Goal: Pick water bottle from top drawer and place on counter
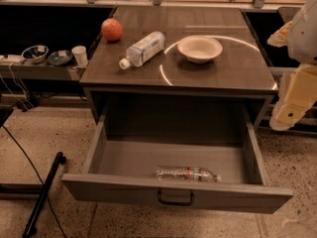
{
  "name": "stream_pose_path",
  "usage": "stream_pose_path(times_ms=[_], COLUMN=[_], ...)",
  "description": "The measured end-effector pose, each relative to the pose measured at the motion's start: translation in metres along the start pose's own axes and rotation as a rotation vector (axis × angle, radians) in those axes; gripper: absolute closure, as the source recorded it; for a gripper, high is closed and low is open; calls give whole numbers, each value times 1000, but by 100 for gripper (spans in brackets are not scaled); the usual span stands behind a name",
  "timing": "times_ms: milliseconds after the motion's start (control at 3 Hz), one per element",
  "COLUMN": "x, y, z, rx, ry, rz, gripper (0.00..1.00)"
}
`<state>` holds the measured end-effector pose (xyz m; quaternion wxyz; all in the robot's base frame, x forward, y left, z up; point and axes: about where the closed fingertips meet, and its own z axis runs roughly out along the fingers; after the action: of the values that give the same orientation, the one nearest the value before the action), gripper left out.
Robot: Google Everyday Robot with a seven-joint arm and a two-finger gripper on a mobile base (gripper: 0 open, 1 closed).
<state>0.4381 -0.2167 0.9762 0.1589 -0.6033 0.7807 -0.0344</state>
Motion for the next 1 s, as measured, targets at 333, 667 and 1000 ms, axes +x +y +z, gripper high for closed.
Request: stream_pose_path(times_ms=[333,667,1000], x=[0,-5,-26], y=[0,14,54], z=[0,32,84], rx=[0,-21,-52], ry=[0,-35,-149], rz=[0,-28,-142], gripper=[0,0,0])
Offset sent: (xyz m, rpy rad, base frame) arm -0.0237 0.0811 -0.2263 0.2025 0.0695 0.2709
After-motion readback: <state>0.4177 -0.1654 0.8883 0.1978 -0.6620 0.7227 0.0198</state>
